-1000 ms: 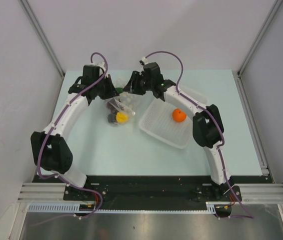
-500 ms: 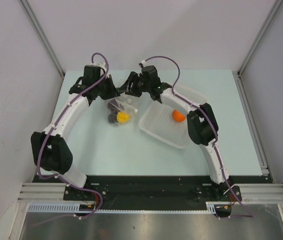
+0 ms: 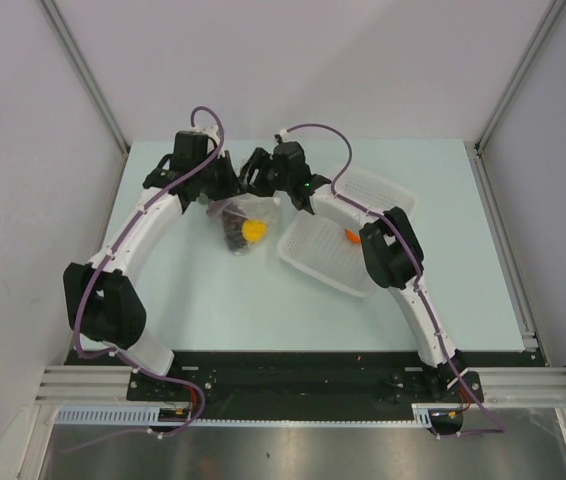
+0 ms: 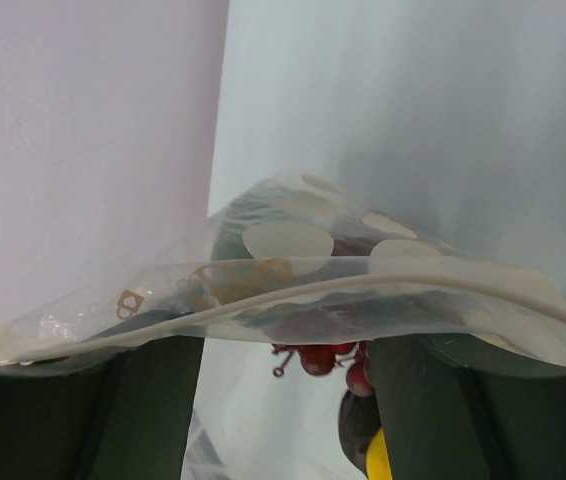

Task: Open the zip-top bag and remove the fake food

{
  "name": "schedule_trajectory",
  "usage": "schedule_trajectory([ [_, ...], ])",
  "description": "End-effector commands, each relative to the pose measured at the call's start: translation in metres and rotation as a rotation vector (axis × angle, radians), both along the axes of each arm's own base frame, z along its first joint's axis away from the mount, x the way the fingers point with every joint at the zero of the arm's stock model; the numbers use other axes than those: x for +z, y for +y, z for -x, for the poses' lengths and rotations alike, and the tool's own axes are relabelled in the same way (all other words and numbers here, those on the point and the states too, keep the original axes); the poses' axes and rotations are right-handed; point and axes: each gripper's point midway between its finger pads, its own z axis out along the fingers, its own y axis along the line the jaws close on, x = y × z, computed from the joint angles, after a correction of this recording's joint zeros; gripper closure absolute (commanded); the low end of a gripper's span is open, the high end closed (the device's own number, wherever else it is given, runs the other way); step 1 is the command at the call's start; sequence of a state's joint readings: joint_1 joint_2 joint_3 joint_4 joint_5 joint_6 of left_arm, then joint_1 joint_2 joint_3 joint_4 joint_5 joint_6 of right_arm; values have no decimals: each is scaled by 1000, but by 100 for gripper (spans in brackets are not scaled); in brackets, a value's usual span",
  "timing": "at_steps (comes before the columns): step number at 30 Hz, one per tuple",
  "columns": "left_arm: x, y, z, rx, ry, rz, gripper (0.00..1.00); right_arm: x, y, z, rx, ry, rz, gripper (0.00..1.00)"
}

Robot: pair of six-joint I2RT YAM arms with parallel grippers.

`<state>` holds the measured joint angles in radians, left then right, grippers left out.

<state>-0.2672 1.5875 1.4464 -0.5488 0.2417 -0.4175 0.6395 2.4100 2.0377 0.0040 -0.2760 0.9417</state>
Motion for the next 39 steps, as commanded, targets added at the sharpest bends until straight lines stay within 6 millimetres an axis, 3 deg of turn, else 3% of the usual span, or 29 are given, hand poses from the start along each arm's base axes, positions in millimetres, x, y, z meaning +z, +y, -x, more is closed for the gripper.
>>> schedule_trajectory([
  [1,21,-6,-1,-16,-59,24,100,44,15,-20,-39,-130,-128,32],
  [4,20,-7,-3,-21,-57,21,100,50,19,-25,-45,-149,-154,31],
  [5,21,-7,-4,-22,-60,21,100,52,21,-25,-41,-151,-165,35],
  [6,21,-7,-5,-21,-59,20,100,41,23,-26,-38,-133,-151,37],
  [7,22,-7,-5,-22,-63,20,100,47,25,-28,-36,-135,-149,40],
  [10,21,-3,-7,-4,-60,11,100,48,27,-27,-23,-131,-160,65],
  [14,15,10,-9,56,-38,27,100,51,24,-21,-16,-113,-135,85],
  [15,16,16,-12,86,-39,41,100,63,21,-19,-15,-122,-137,89],
  [21,21,37,-17,209,-62,67,100,80,10,-8,-20,-116,-123,95],
  [26,25,43,-19,238,-78,58,100,97,4,5,-14,-117,-65,100],
  [31,19,49,-18,246,-66,56,100,111,-16,9,-35,-186,58,100],
  [39,9,52,-11,243,-47,53,100,184,-69,9,-84,-301,68,100],
])
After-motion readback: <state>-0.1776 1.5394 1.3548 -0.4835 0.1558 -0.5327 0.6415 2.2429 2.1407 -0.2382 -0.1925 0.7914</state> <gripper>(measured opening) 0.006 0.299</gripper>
